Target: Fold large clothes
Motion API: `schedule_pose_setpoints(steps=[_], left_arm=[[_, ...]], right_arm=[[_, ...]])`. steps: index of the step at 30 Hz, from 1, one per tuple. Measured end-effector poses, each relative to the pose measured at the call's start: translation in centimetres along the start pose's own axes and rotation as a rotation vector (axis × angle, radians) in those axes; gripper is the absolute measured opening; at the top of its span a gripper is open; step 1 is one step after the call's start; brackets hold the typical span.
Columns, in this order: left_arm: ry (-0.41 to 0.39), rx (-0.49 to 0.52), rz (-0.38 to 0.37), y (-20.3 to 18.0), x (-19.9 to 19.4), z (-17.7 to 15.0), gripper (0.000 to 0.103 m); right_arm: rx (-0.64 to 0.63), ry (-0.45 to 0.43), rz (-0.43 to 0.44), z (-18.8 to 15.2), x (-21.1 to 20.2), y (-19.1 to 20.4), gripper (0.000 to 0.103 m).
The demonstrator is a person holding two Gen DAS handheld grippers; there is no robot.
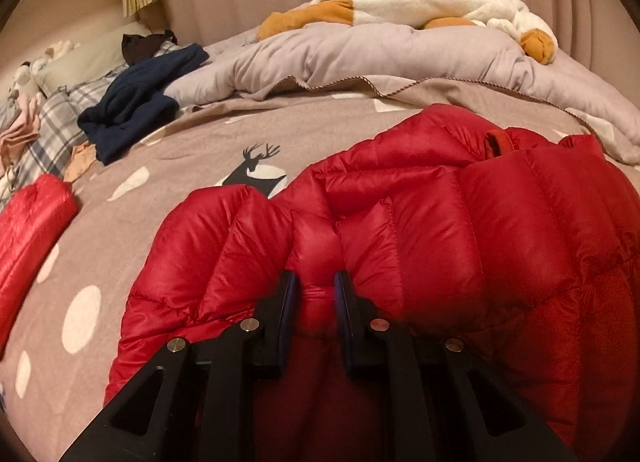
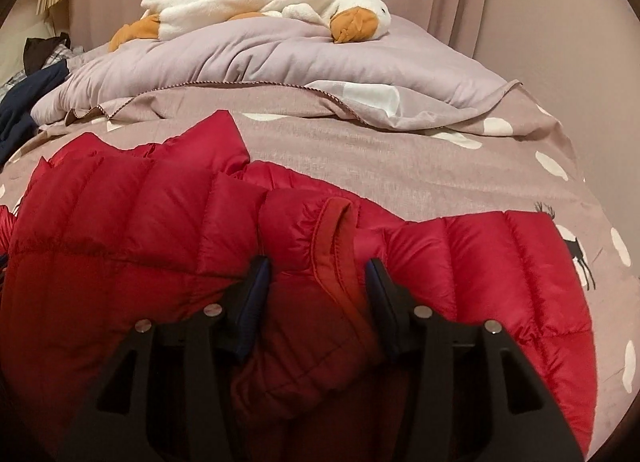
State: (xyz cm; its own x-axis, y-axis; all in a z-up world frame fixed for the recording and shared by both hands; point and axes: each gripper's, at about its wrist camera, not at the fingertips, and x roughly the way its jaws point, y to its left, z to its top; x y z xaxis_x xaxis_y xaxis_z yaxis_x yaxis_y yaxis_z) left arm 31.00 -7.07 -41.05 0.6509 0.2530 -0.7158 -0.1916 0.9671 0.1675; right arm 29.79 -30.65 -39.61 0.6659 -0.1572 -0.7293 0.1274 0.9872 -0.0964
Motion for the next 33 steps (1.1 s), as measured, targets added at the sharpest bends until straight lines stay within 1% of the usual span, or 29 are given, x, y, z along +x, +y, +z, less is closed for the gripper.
schedule_pose_setpoints(steps=[8, 10, 15, 20, 26, 29, 30, 32, 33], left_arm=[[0.002, -0.068, -0.085, 1.2, 0.4, -0.1, 0.017], [0.005, -0.073, -0.093, 1.2, 0.4, -0.1, 0.017], [0.005, -0.066, -0.086, 1.2, 0.4, 0.0, 0.017], [0.006, -0.072, -0.095, 1.2, 0.6, -0.1, 0.017], [0.01, -0.063, -0.086, 1.0, 0.6, 0.1, 0.017], [0.016, -0.056, -0.075, 1.0, 0.2, 0.2, 0.018], [0.018, -0.056, -0.076, 1.1, 0.0, 0.3, 0.02], [0.052, -0.054, -0.103, 1.8, -0.8, 0.3, 0.024], [0.07, -0.05, -0.125, 2.2, -1.3, 0.4, 0.026]], right_arm=[[-0.013, -0.015, -0.023, -0.4, 0.0, 0.8, 0.051], [-0.017, -0.016, -0.03, -0.4, 0.1, 0.9, 0.052], [-0.03, -0.024, -0.05, -0.4, 0.2, 1.1, 0.052], [-0.03, -0.023, -0.052, -0.5, 0.3, 1.1, 0.052], [-0.03, -0.023, -0.055, -0.4, 0.2, 1.0, 0.054], [-0.014, -0.011, -0.049, -0.1, -0.2, 0.6, 0.061], [-0.011, -0.007, -0.052, 0.1, -0.5, 0.5, 0.065], [-0.002, 0.02, -0.045, 0.2, -1.4, 0.0, 0.071], [0.0, 0.039, -0.043, 0.2, -2.0, -0.2, 0.076]])
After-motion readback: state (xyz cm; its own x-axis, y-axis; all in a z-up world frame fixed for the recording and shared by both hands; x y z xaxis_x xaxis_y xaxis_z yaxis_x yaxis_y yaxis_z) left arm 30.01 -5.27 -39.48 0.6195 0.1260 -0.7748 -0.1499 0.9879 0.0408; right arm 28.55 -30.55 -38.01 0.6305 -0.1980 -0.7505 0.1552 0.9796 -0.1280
